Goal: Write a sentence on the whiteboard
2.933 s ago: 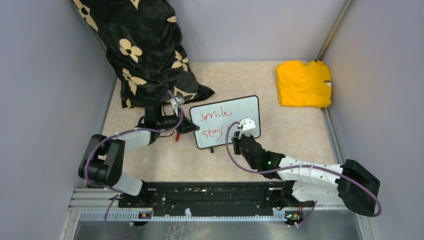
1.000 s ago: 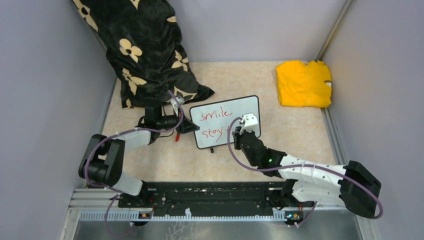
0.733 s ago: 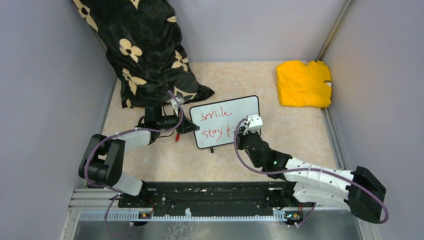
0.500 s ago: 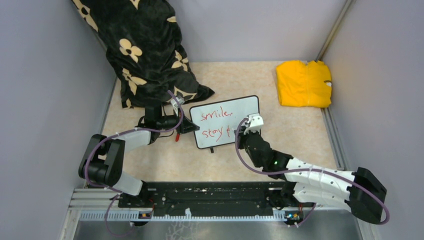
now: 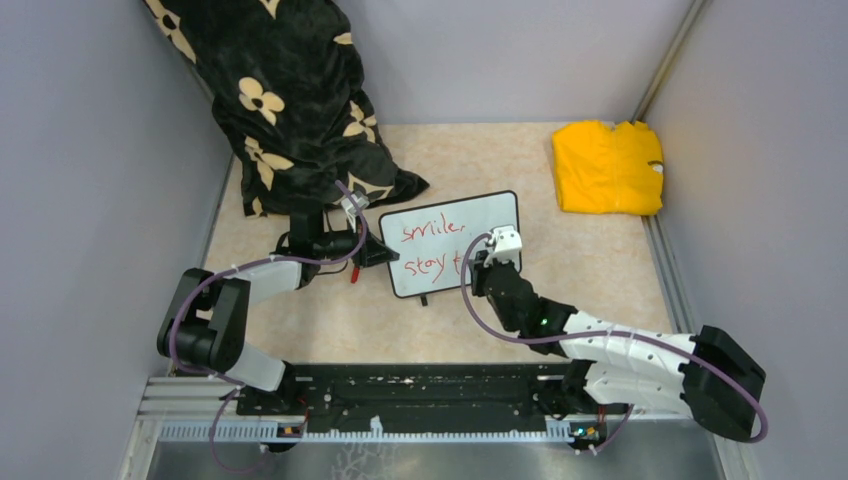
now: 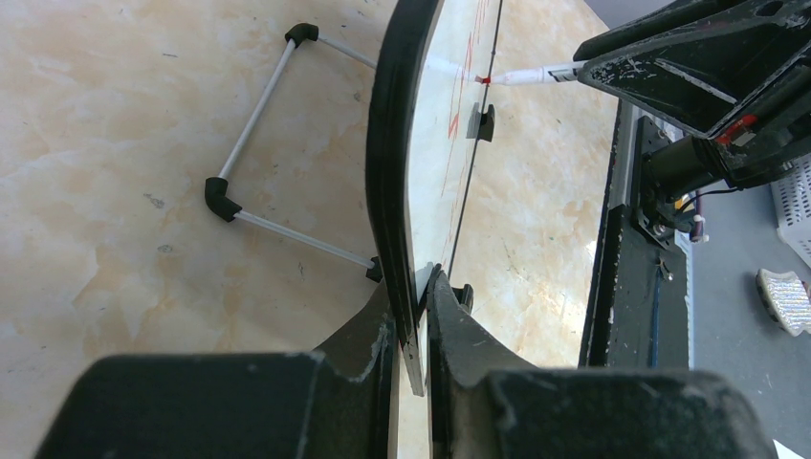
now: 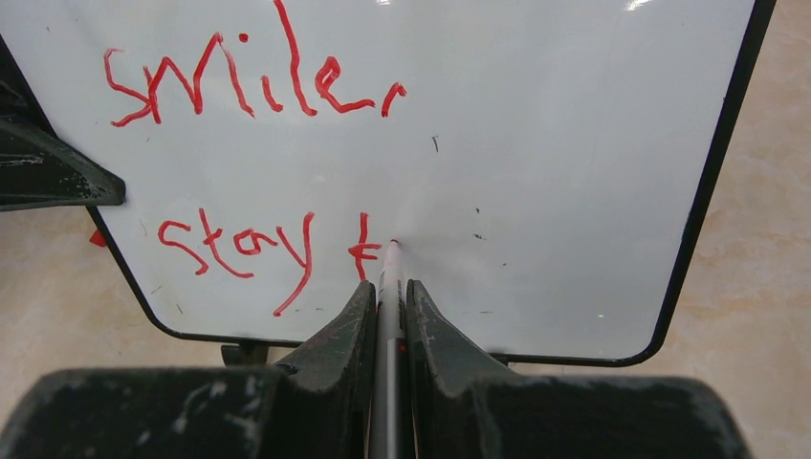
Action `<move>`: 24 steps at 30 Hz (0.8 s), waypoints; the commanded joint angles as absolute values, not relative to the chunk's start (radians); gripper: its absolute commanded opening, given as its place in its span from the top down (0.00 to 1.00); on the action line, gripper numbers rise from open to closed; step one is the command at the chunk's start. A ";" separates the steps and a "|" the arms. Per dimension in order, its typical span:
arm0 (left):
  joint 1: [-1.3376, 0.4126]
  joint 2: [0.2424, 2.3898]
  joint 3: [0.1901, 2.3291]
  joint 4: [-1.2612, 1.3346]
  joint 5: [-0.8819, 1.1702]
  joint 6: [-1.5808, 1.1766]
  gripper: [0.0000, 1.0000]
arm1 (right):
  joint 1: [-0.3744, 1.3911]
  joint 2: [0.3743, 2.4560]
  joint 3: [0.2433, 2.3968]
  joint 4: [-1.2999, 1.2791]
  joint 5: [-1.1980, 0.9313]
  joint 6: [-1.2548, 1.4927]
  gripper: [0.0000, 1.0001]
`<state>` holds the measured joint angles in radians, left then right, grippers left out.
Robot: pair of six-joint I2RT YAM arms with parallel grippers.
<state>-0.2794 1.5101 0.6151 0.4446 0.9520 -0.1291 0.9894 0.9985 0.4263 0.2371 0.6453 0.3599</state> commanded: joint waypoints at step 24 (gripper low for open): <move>-0.305 1.560 0.601 0.346 0.801 -0.009 1.00 | 0.971 0.973 0.410 0.215 0.615 0.423 1.00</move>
<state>-0.2802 1.5101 0.6155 0.4446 0.9516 -0.1287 0.9848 1.0004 0.4164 0.2169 0.6216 0.4057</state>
